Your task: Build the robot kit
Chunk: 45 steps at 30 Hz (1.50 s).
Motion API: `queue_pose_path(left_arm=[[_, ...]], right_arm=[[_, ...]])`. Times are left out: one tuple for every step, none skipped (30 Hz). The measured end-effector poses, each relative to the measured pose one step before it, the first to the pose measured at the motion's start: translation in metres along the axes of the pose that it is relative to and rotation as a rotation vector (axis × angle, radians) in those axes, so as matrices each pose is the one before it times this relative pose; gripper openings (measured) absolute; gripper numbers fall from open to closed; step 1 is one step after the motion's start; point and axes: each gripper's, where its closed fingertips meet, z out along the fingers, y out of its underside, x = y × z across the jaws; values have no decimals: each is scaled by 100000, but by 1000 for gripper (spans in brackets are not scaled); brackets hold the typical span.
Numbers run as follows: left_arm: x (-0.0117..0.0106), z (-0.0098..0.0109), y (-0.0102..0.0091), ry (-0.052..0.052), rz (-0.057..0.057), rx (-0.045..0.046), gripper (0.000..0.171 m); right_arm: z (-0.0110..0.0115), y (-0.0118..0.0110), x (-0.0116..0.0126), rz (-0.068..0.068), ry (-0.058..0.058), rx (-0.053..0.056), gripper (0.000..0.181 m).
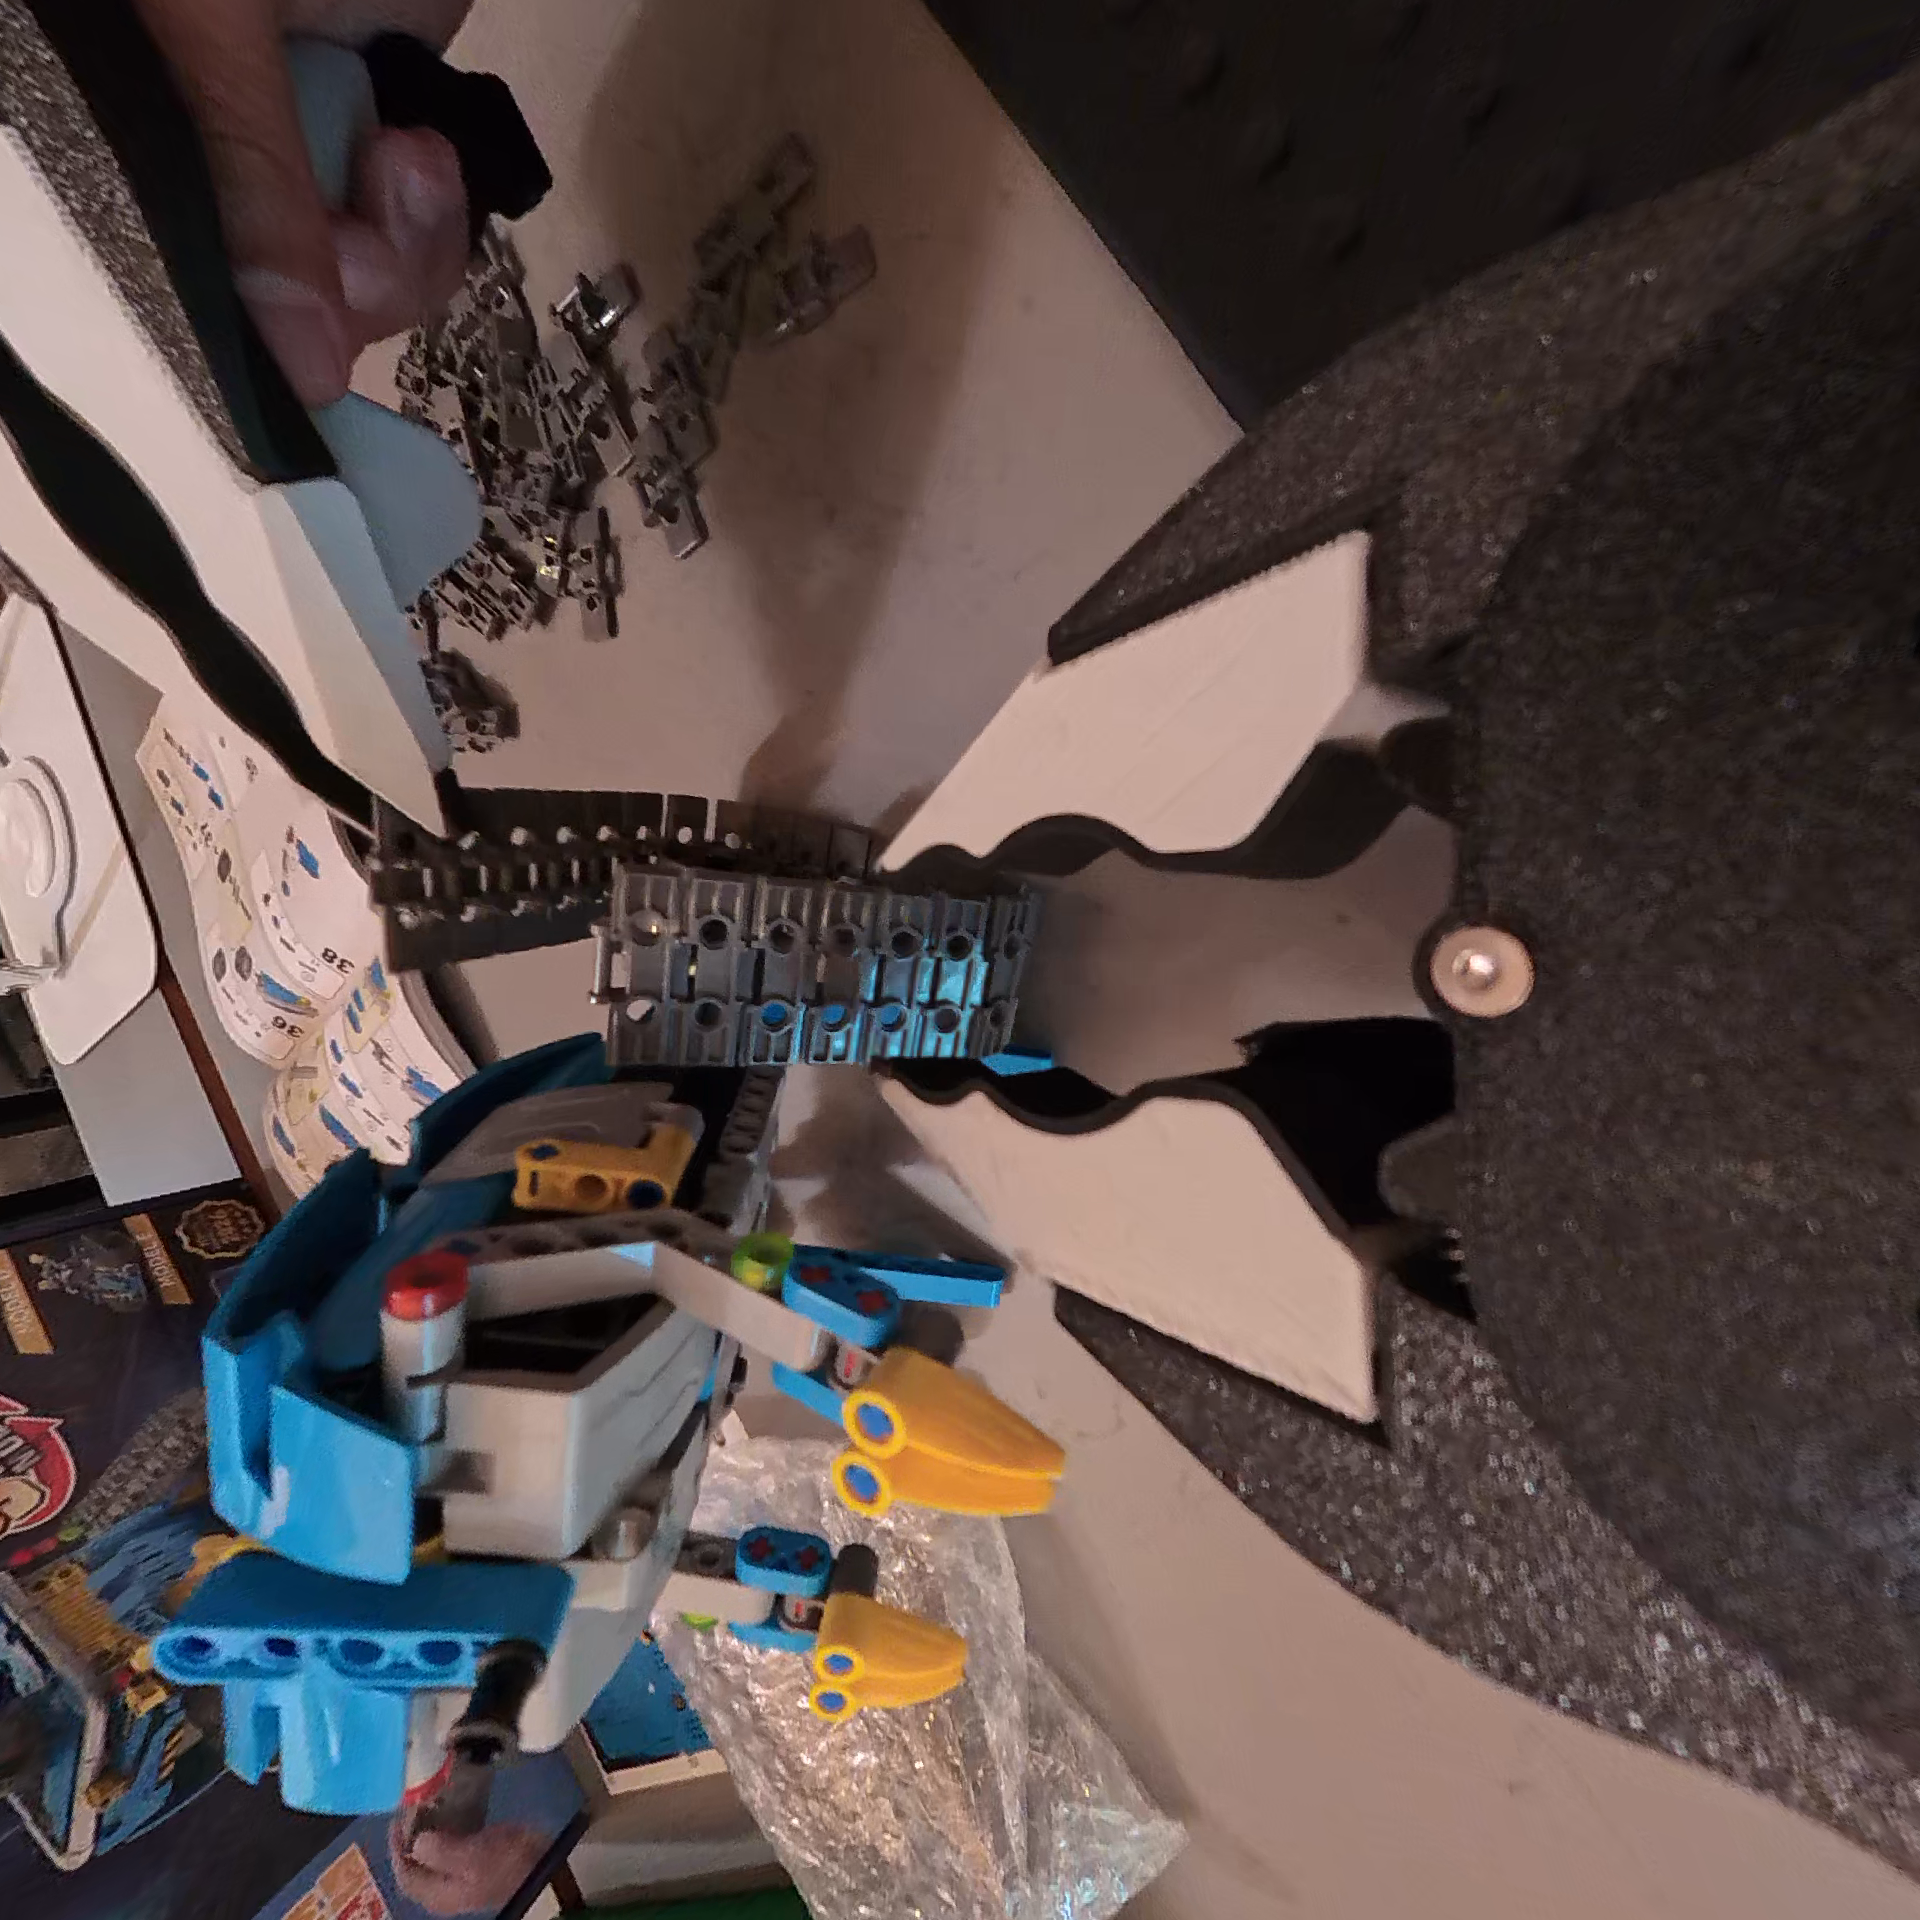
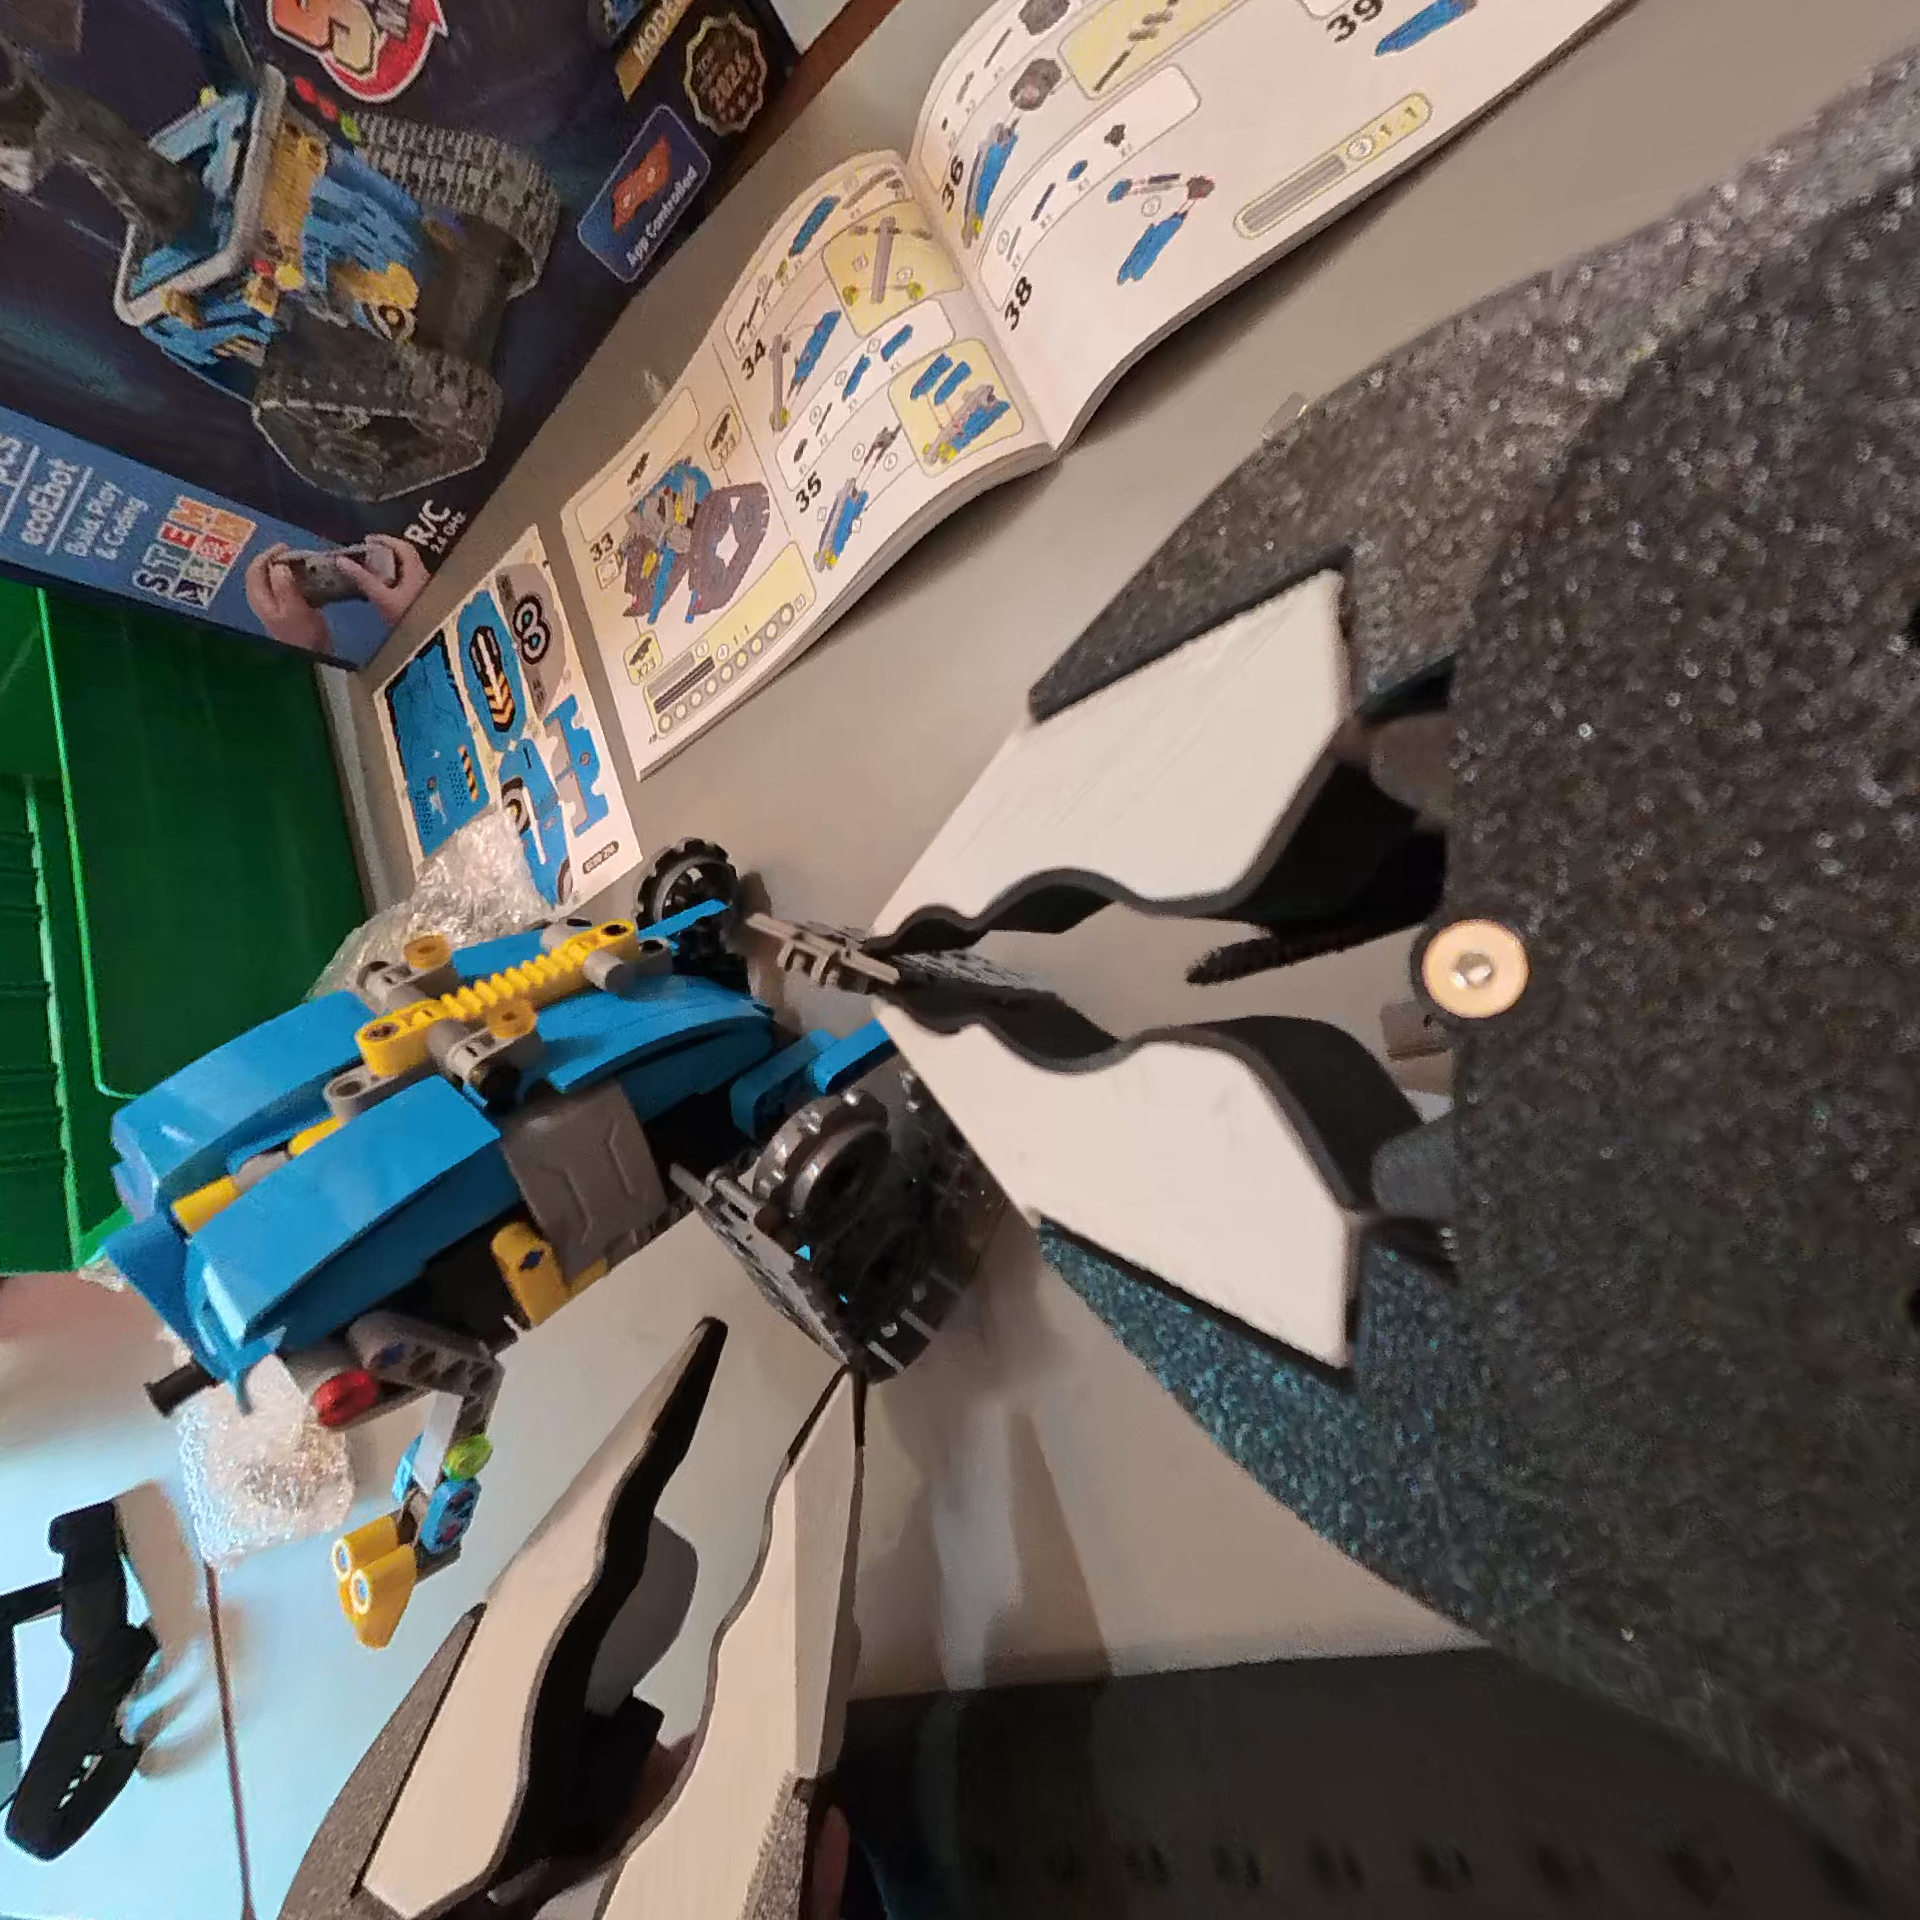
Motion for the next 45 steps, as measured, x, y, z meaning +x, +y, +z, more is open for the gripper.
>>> queue_pose_path(left_arm=[[-74,-55,130,-362,-6,-357,32],[-75,-64,152,-236,-146,-486,32],[-73,-48,183,-200,-192,-660,32],[-100,-33,198,-367,-60,-797,32],[-102,-1,171,-526,122,-772,32],[-75,-34,124,-281,100,-533,32],[-44,-55,28,-89,-144,-119,32],[26,-34,-48,487,-419,336,32],[122,-6,-119,1109,-707,643,32],[114,57,-162,1116,-1008,810,32],[85,109,-159,1029,-1183,823,33],[79,156,-152,1035,-1132,678,33],[-26,173,-116,344,-686,202,33],[-91,146,-119,-153,-132,120,34],[-113,78,-235,-456,22,754,35],[-44,50,-265,-133,-86,990,35],[9,38,-211,213,-243,645,35],[10,46,-98,224,-35,42,35],[-12,65,-15,-54,264,-227,35],[-9,71,-7,-16,314,-110,35],[17,42,-40,123,240,36,35],[-3,42,-42,-4,440,-67,35],[8,21,-35,-124,659,-159,35],[-15,-10,-66,-260,722,-27,35],[-23,-46,-77,-375,723,38,35],[-14,-92,-131,-339,684,373,35],[74,-136,-225,159,436,971,35],[69,-116,-274,188,8,1138,35],[67,-51,-228,174,-108,905,35],[106,51,-129,513,-117,411,35],[56,151,-7,268,137,-288,35],[-76,131,-16,-570,924,-36,35],[-60,107,-52,-425,1084,90,34],[-85,107,-7,-496,906,-440,32],[-27,74,-71,-237,1127,-362,31],[-41,88,-53,-473,1365,-696,31],[-32,81,-34,-655,1704,-752,31],[-36,67,0,-1089,1856,-868,30],[-38,46,9,-1398,2113,-698,30],[13,62,38,-1444,2311,-531,29],[-12,80,47,-1692,2465,-566,29],[-56,68,38,-2039,2546,-719,29],[-36,41,-31,-1858,2347,-553,29],[-73,35,-16,-1870,2010,-702,29],[-100,19,-17,-1836,1792,-750,29]], right_arm=[[-66,56,89,95,919,818,6],[-59,65,97,132,1061,1220,5],[-52,82,114,556,1103,1567,5],[-46,79,155,1411,952,1921,5],[-47,58,63,2299,170,1771,5],[-69,29,3,2817,-961,1231,5],[-91,-26,-123,2448,-1756,580,4],[-85,-50,-127,1182,-1543,446,5],[-20,9,-70,-272,-848,288,5],[14,38,-50,-1239,-231,35,5],[-8,-4,-30,-1361,170,6,5],[10,-8,-55,-1007,213,-147,5],[53,-33,-110,-374,-222,95,5],[66,-52,-173,591,-746,209,5],[99,-77,-229,1384,-1264,84,5],[133,-87,-280,1797,-1529,-88,6],[136,-130,-282,1704,-1432,-101,6],[164,-133,-259,1213,-1017,-136,6],[177,-137,-219,725,-569,-285,7],[192,-88,-161,58,-55,-531,7],[222,12,-108,-382,303,-1054,7],[196,-7,-95,-482,418,-901,7],[157,11,-63,-528,581,-844,7],[101,4,-94,-597,359,-763,7],[37,-52,-13,-776,844,-395,7],[-13,-65,-61,-1023,496,-259,7],[-9,-85,-185,-1477,-217,-289,7],[-24,-130,-287,-2038,-672,-107,7],[45,-69,-354,-2523,-802,-420,7],[98,-15,-367,-2330,-765,-755,7],[145,28,-309,-1978,-325,-958,7],[173,53,-275,-1826,-114,-885,7],[208,125,-211,-1894,137,-1197,7],[208,107,-317,-2025,-619,-1001,8],[184,113,-360,-2171,-913,-1148,9],[41,-48,-6,-2495,1360,-218,9],[-14,-41,88,-1962,1446,-738,9],[19,-28,-17,-928,156,-991,9],[10,-78,-60,-475,-411,-554,9],[15,-57,-4,-75,-31,-505,9],[27,-37,-40,40,-46,-478,9],[-11,-88,-38,-174,91,-135,9],[-45,-122,16,-433,757,200,8],[-34,-143,53,66,1192,481,8],[8,-127,29,299,1364,720,7]])
